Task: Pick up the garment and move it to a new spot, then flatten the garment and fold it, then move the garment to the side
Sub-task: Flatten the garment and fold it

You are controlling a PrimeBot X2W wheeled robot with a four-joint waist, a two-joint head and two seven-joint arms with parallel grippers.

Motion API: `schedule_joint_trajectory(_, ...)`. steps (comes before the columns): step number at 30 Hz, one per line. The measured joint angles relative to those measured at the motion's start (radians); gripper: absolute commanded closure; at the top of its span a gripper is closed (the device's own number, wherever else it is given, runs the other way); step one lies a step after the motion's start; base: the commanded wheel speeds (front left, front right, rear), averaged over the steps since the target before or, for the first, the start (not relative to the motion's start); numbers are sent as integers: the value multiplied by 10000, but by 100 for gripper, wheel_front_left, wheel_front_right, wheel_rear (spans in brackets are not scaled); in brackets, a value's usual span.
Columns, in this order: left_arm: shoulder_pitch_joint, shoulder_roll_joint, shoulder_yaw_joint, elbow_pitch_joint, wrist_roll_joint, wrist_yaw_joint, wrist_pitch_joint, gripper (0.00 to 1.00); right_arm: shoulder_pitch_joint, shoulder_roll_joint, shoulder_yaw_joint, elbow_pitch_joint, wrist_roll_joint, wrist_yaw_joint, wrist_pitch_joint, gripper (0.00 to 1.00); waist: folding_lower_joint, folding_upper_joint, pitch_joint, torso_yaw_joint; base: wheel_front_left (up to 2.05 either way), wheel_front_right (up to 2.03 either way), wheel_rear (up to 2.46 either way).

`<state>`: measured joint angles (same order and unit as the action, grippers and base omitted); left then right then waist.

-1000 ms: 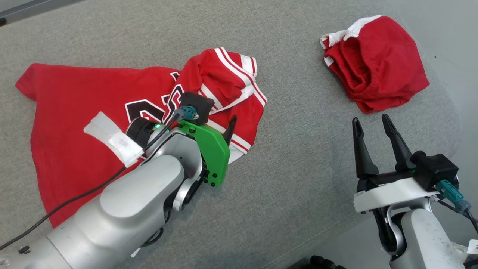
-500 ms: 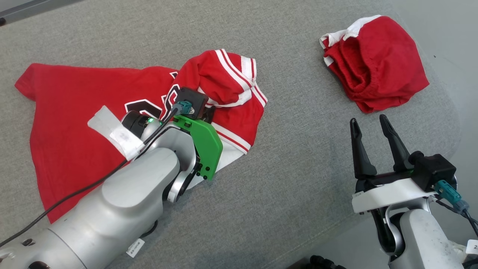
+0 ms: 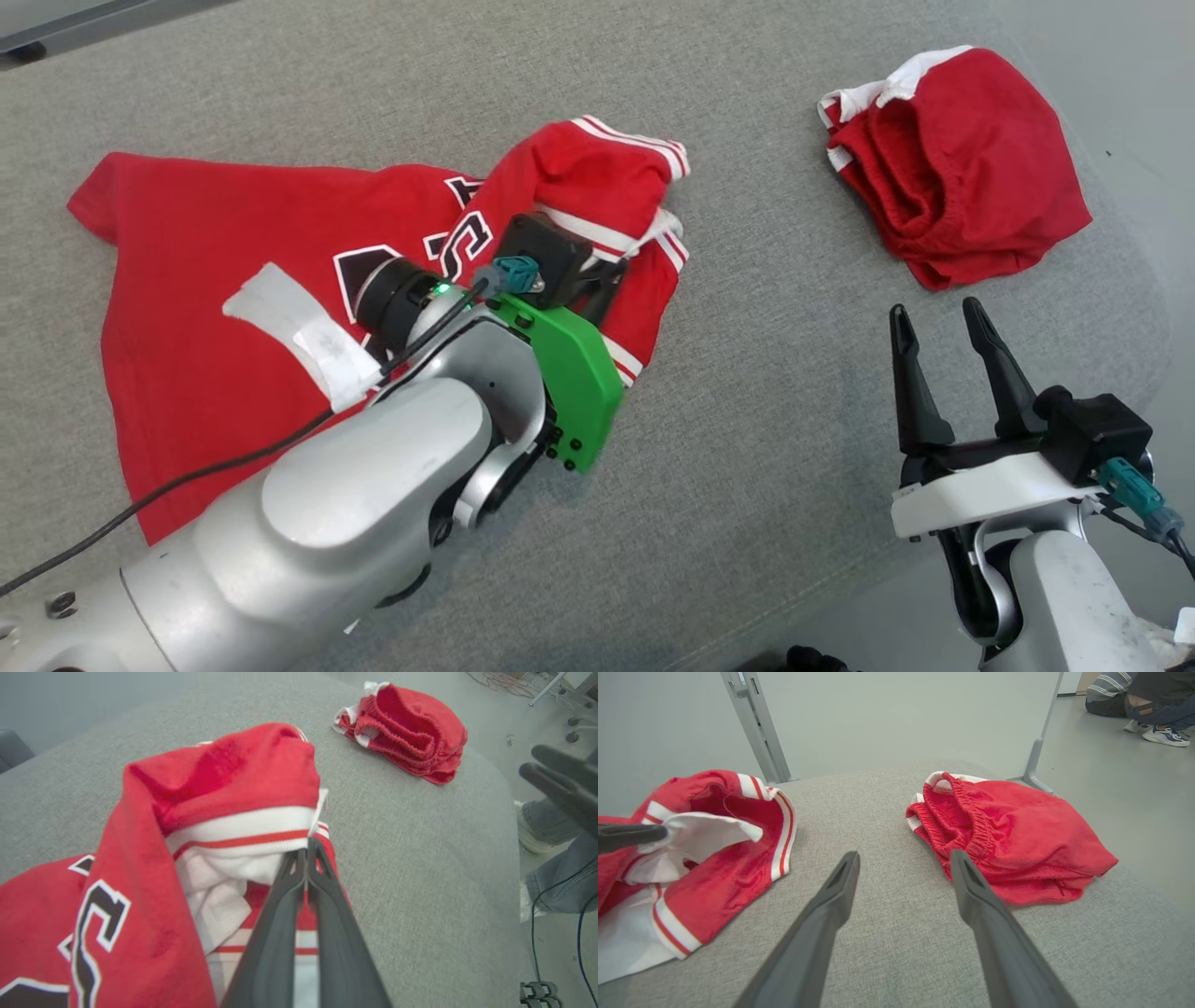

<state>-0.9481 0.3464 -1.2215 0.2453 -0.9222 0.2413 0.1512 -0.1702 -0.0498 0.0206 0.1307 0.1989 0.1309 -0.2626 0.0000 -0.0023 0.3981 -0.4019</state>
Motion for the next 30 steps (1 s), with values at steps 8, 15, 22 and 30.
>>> schedule_joint_trajectory(8, -34, 520, -13, -3563, -194, 439, 965, 100, 1, 2, -67, 21, -73, 0, 0, 0, 0, 0, -109, 321, 0, 0, 0)
schedule_joint_trajectory(15, -15, 545, -27, -5162, -1229, 362, 1962, 100, -36, 2, -35, 48, -71, 0, 0, 0, 0, 0, -90, 373, 0, 0, 0)
schedule_joint_trajectory(22, -120, 276, -299, -3793, -1910, -336, 3097, 100, -154, 2, 171, 69, 105, 0, 0, 0, 0, 0, 30, 178, 0, 0, 0)
schedule_joint_trajectory(30, -253, -1191, -196, -472, -1369, -1246, 1848, 100, -246, -4, 366, 104, 341, 0, 0, 0, 0, 0, 157, -367, 0, 0, 0)
